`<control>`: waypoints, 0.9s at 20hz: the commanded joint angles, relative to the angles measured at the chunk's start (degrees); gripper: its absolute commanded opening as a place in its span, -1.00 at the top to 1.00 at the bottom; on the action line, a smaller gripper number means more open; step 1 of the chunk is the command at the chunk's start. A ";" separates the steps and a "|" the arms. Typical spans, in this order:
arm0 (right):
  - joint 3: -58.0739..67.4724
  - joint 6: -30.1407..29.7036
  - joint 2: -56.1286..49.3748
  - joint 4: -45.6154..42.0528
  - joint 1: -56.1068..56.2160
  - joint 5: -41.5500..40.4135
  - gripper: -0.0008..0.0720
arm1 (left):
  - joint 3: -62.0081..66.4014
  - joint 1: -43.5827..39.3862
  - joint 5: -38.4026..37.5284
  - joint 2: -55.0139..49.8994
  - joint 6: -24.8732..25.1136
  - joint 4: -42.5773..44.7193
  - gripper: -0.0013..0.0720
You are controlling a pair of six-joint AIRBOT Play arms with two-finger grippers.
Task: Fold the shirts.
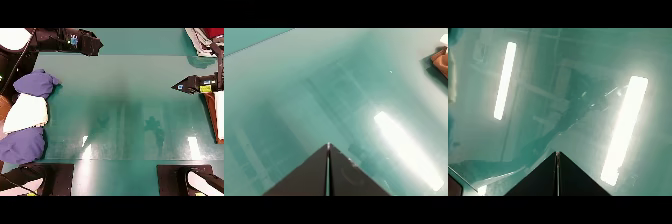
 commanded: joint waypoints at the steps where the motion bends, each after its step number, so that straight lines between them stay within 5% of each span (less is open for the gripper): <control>1: 0.00 0.02 0.04 0.04 0.24 0.02 0.93 | 0.00 -0.02 0.15 -0.02 0.00 0.00 0.90; 14: 0.00 0.04 0.04 0.07 0.24 1.38 0.93 | 0.00 -0.02 0.61 -0.02 -0.57 -0.42 0.90; 17: 0.00 0.04 0.04 0.09 0.24 1.49 0.93 | 0.02 1.60 1.29 0.04 -0.94 7.13 0.90; 18: 0.00 0.04 0.04 0.09 0.24 1.44 0.93 | 0.00 3.41 -1.07 0.00 -3.26 12.33 0.56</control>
